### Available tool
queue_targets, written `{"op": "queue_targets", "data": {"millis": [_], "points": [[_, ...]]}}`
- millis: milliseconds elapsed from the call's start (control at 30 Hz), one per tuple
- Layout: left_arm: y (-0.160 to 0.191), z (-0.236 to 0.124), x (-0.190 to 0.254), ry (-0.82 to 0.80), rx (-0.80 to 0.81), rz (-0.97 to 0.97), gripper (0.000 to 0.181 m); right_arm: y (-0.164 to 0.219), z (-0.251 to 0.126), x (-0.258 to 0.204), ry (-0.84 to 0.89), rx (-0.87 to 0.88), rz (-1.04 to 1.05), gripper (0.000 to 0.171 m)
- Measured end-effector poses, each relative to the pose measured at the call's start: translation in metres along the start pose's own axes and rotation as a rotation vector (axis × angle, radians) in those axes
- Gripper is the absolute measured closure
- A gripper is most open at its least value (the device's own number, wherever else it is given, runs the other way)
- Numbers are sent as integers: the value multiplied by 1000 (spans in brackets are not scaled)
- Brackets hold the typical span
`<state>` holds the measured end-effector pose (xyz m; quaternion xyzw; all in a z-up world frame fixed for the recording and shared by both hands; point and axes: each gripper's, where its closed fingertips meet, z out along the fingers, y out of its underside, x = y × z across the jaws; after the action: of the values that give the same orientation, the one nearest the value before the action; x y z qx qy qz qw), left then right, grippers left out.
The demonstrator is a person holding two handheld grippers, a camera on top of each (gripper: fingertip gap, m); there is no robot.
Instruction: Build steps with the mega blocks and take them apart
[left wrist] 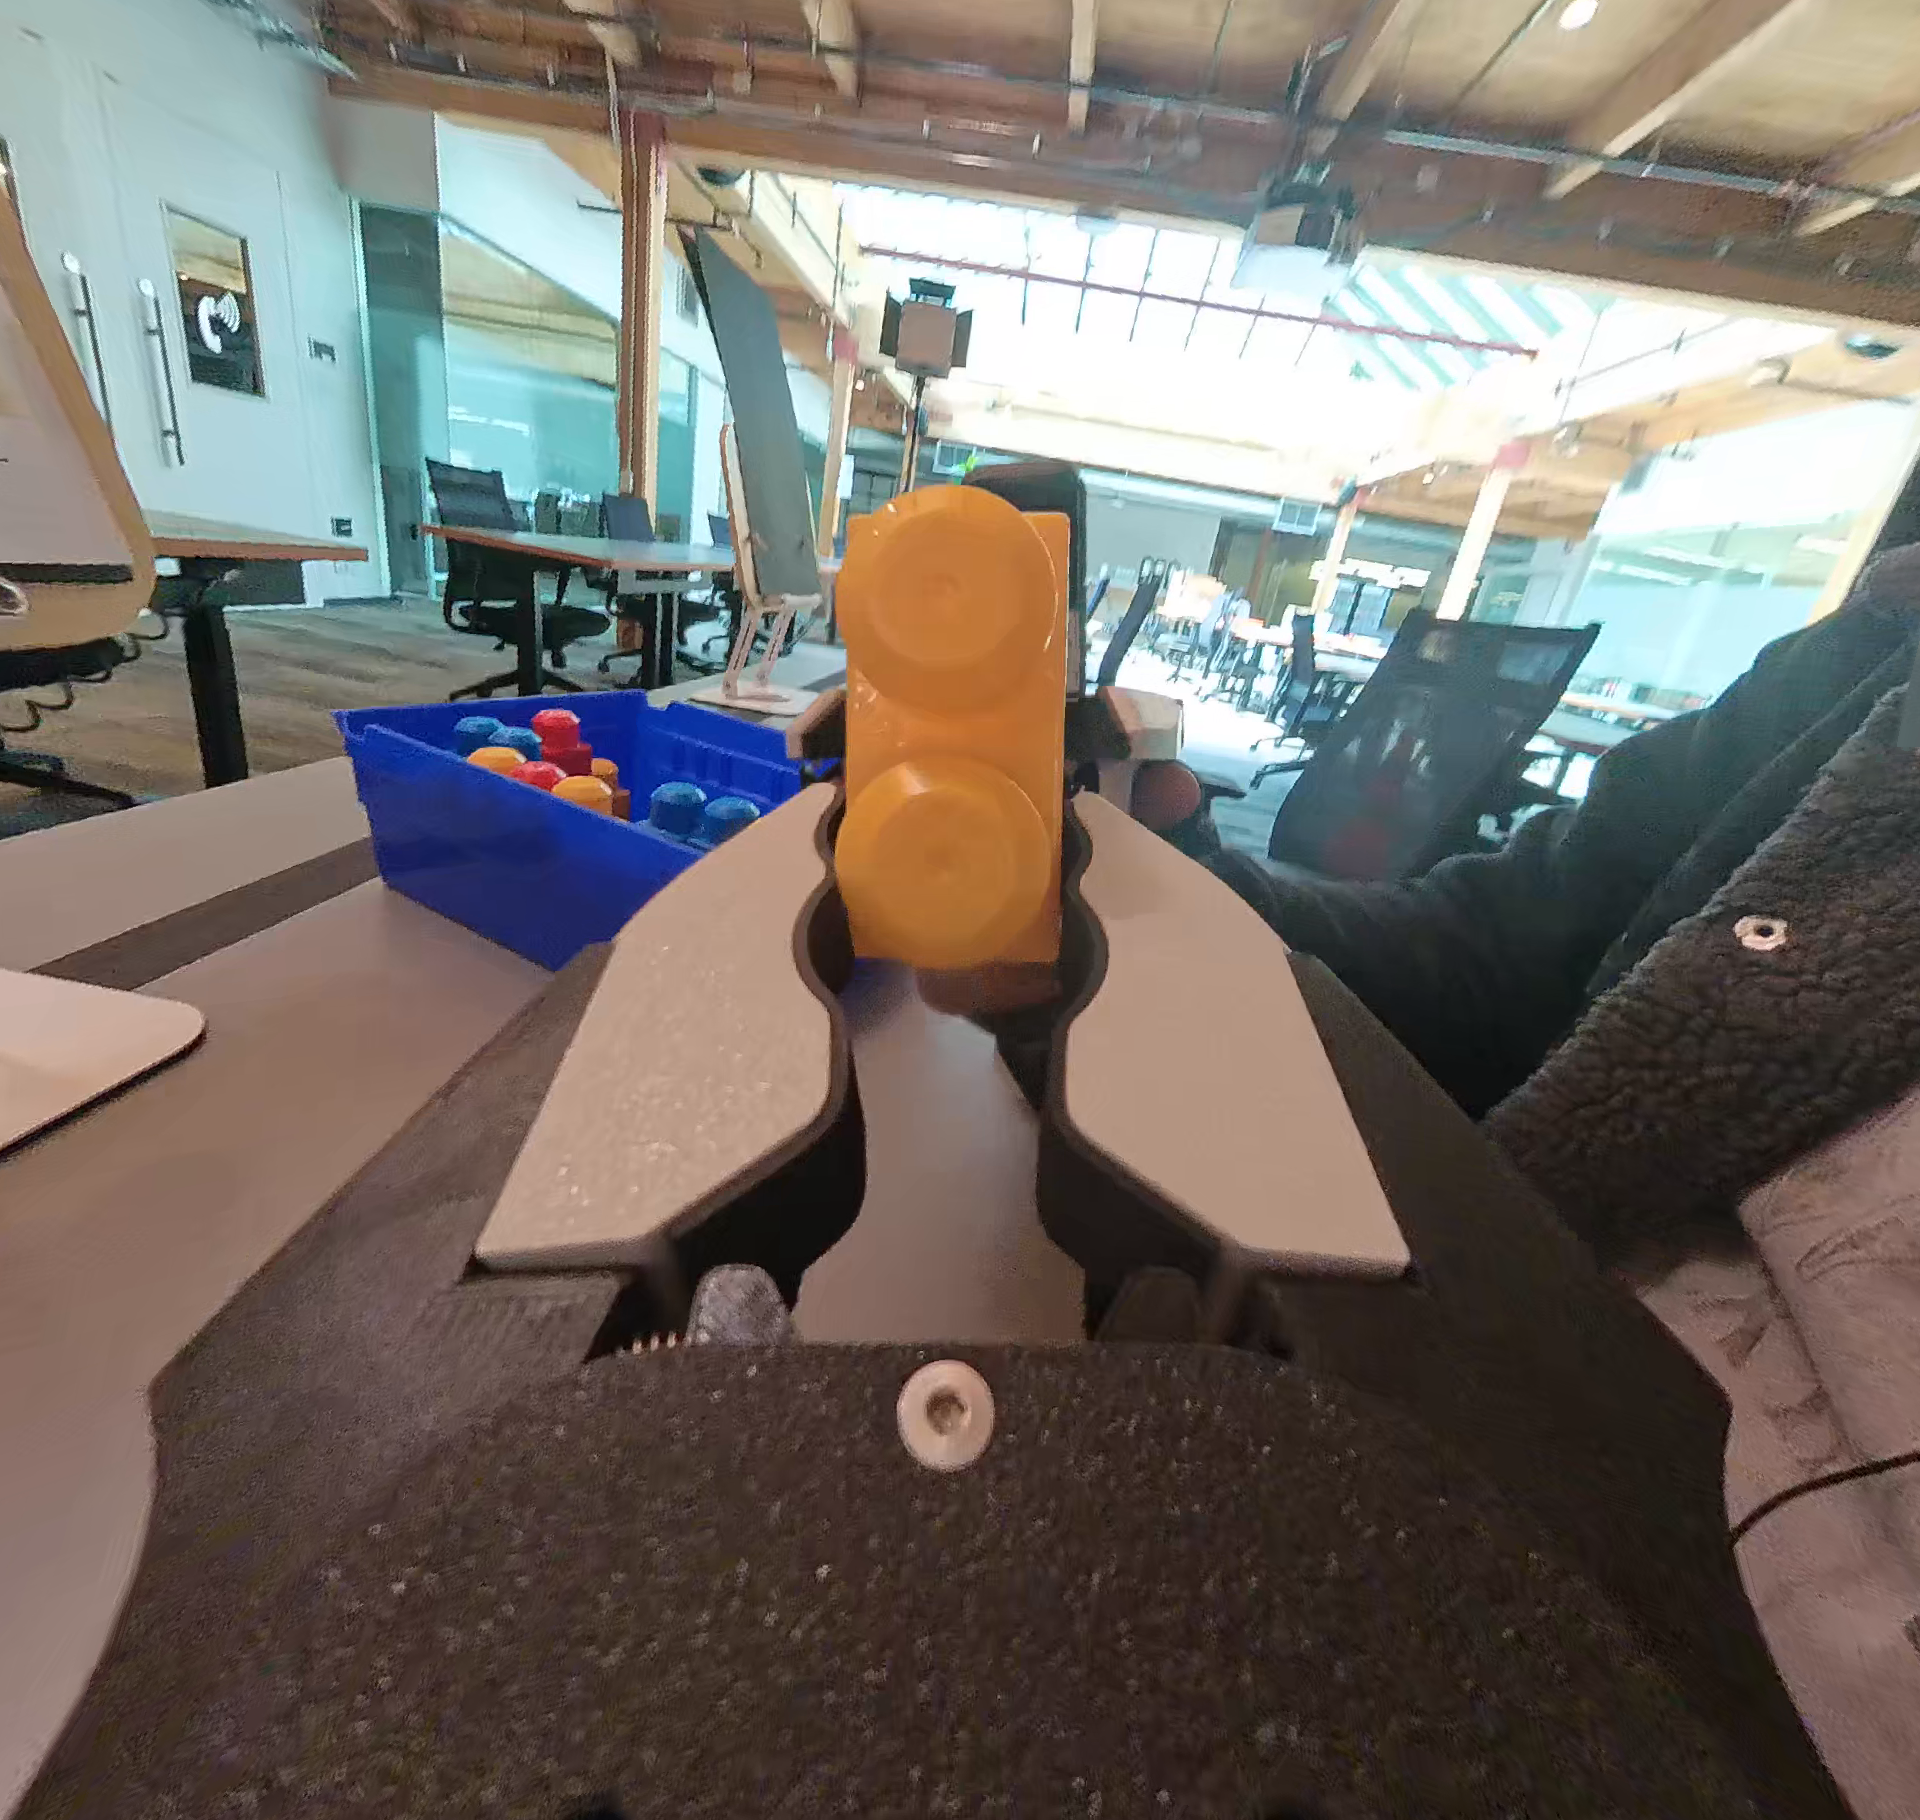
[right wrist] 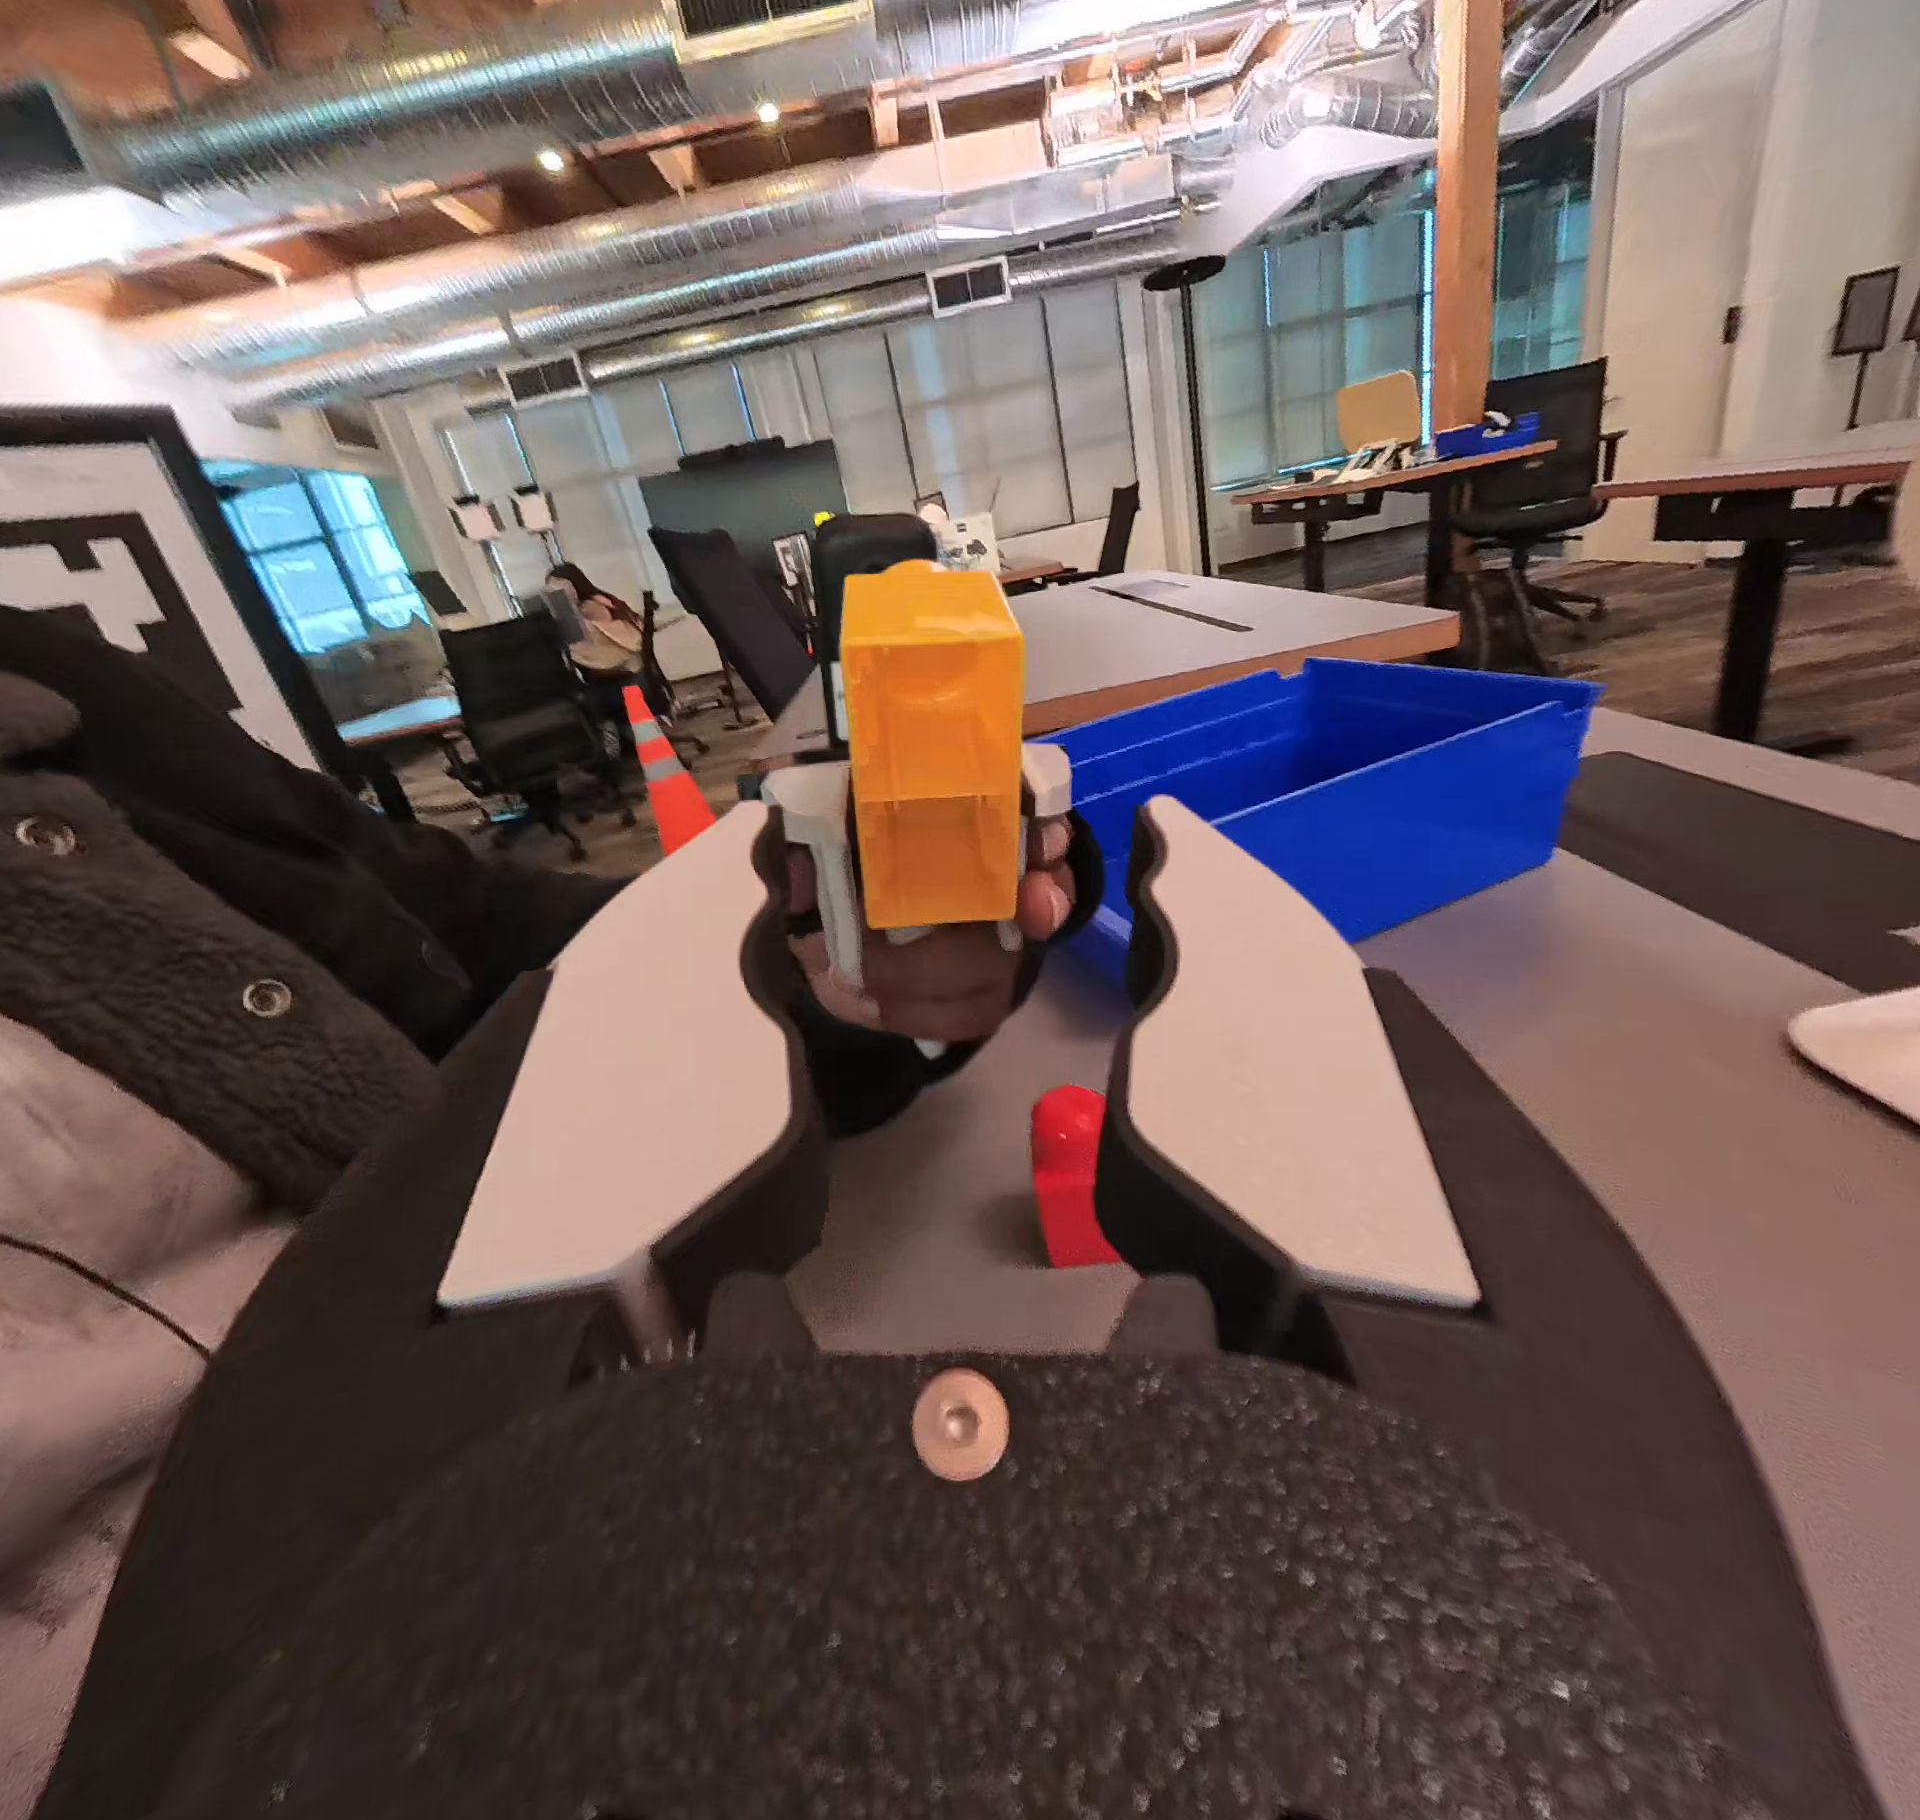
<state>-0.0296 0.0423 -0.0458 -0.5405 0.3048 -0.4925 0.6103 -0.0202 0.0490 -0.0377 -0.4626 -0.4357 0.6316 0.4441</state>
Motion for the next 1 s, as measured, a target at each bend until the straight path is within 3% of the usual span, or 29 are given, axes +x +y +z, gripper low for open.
{"op": "queue_targets", "data": {"millis": [200,333,533,633,700,867,1000], "points": [[17,11,7,31,-25,-1,144,3,12,-8,-3,47,23,110],[27,16,7,15,-52,13,144,10,13,-6,31,13,-45,135],[30,14,8,34,-128,21,139,5,8,-6,37,-3,-70,135],[32,1,-6,-28,-250,119,128,-10,-7,3,66,16,-66,135],[35,-12,-17,-73,-346,165,131,-16,-17,13,109,6,-94,135],[89,-61,-47,-168,-801,273,138,-18,-33,35,192,-4,-95,135],[112,-79,-50,-172,-983,267,139,-10,-33,42,210,-33,-84,135]]}}
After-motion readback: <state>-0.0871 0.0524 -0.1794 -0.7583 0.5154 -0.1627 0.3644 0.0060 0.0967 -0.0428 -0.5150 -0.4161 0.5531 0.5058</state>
